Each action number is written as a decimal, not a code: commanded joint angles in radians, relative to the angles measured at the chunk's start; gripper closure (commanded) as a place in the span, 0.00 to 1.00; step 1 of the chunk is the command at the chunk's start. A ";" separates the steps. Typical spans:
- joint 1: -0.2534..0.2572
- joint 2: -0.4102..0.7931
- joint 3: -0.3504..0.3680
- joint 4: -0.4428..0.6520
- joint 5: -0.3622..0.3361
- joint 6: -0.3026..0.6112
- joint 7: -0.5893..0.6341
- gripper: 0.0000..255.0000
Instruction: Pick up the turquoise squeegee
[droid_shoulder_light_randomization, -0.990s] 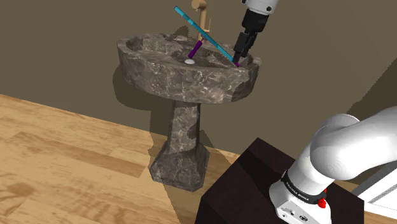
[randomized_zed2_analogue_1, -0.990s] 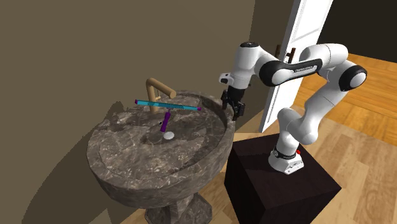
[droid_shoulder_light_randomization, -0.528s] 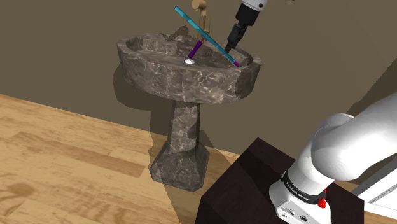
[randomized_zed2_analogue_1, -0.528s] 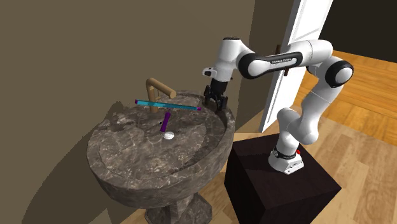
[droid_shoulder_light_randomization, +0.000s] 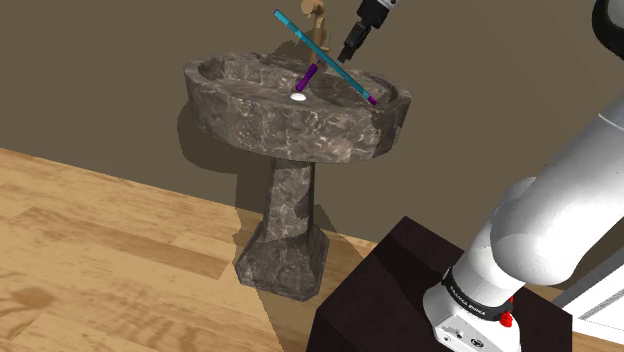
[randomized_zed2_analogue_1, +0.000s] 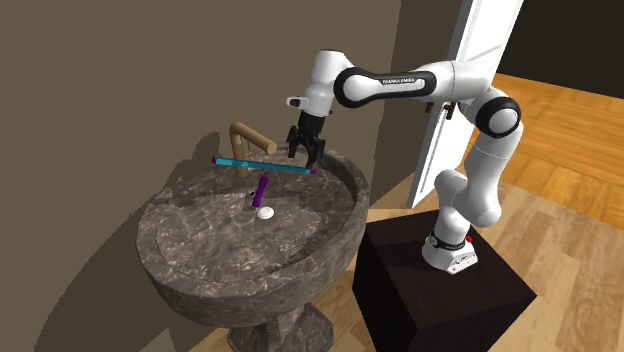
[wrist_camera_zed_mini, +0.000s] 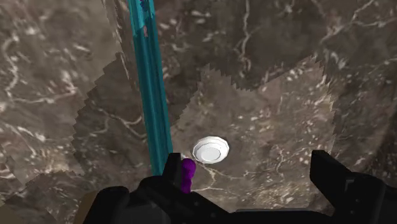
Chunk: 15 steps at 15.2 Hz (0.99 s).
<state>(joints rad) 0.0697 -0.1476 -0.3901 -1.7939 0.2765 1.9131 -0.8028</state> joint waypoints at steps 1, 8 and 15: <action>0.000 0.078 -0.032 0.092 0.078 -0.021 -0.074 0.00; -0.065 0.309 -0.074 0.369 0.298 -0.117 -0.235 0.00; -0.052 0.288 -0.068 0.258 0.299 -0.031 -0.272 0.00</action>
<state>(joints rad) 0.0154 0.1435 -0.4595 -1.5242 0.5753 1.8719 -1.0719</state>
